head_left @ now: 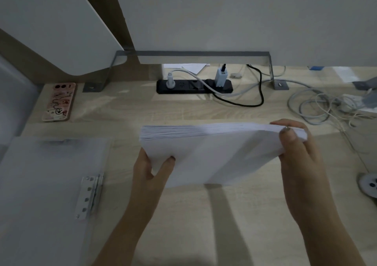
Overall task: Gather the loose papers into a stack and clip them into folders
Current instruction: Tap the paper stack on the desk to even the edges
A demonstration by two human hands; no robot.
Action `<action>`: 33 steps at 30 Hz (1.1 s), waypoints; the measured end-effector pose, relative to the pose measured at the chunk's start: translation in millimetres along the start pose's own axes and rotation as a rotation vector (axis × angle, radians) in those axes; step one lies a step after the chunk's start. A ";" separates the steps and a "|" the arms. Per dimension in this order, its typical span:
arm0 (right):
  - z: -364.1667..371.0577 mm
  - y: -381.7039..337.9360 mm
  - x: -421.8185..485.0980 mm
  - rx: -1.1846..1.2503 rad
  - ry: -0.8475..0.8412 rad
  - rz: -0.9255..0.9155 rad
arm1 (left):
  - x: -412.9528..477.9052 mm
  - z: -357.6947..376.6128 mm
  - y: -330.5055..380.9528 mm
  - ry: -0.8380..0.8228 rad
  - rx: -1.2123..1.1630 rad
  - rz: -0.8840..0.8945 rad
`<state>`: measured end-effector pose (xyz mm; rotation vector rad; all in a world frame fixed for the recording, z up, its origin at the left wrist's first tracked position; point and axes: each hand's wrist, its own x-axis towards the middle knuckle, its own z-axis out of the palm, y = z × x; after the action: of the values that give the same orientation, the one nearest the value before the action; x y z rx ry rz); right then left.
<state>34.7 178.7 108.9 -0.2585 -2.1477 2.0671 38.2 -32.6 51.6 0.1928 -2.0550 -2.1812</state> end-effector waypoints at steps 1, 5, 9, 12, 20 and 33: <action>2.1 -2.4 0.5 0.003 0.044 0.008 | 0.7 -0.3 -0.4 0.004 -0.007 -0.007; 5.4 1.3 4.1 0.052 0.147 0.052 | 1.3 -1.7 -3.1 -0.004 -0.010 -0.011; 6.1 -1.3 5.1 0.071 0.150 0.060 | 1.3 -3.1 -4.5 -0.017 -0.027 -0.007; 4.7 -1.1 2.6 0.026 0.108 0.021 | 0.8 -3.4 -0.6 -0.020 -0.034 -0.019; -13.9 25.4 -1.5 0.064 -0.148 0.060 | 10.4 -8.3 72.2 -0.092 0.188 0.262; -13.3 36.9 -0.5 0.127 -0.178 0.140 | 38.5 69.4 94.2 -0.561 1.294 0.795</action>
<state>39.0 192.9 72.6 -0.2235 -2.1388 2.3776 -11.3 22.7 149.8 -1.0078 -2.7552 -0.2845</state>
